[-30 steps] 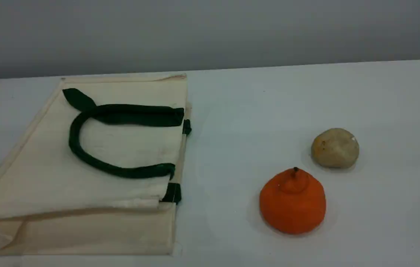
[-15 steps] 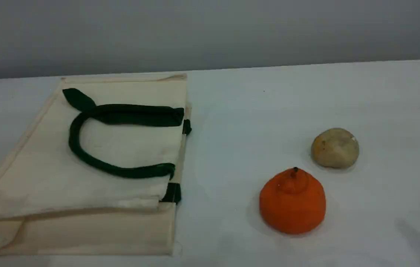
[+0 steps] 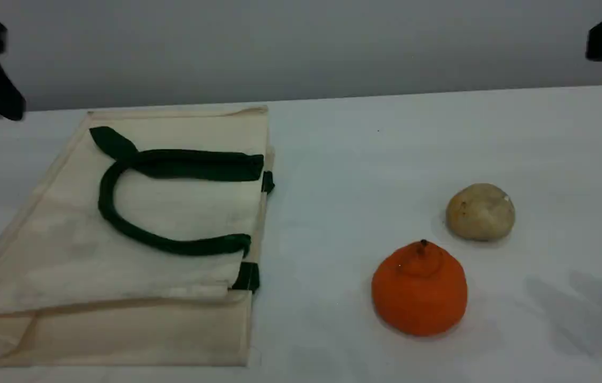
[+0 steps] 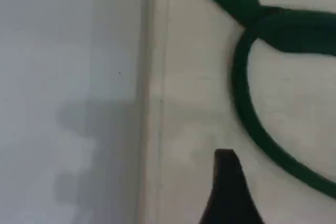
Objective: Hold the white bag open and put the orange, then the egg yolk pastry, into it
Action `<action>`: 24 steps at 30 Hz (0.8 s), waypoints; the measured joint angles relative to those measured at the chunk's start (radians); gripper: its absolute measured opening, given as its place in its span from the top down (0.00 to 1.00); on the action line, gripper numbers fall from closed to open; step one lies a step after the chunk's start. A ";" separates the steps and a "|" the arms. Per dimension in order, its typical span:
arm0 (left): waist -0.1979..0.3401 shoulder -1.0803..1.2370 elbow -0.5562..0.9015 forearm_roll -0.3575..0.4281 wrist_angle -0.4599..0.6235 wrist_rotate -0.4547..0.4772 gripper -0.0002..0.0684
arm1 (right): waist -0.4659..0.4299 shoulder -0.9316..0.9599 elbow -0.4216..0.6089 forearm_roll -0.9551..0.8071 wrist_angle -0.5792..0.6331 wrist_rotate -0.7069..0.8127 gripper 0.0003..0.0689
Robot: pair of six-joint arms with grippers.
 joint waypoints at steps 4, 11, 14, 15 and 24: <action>-0.018 0.111 -0.063 0.001 0.000 0.030 0.38 | 0.000 0.061 0.000 0.128 0.030 -0.124 0.41; -0.069 0.275 -0.150 0.002 -0.015 0.043 0.38 | 0.000 0.135 0.000 0.229 0.066 -0.270 0.41; -0.069 0.330 -0.170 0.004 -0.028 0.037 0.38 | 0.000 0.145 0.000 0.229 0.066 -0.282 0.41; -0.069 0.346 -0.173 0.005 -0.037 0.031 0.38 | 0.000 0.145 0.000 0.228 0.066 -0.285 0.41; -0.069 0.448 -0.178 -0.055 -0.094 0.022 0.38 | 0.000 0.144 -0.019 0.225 0.074 -0.303 0.41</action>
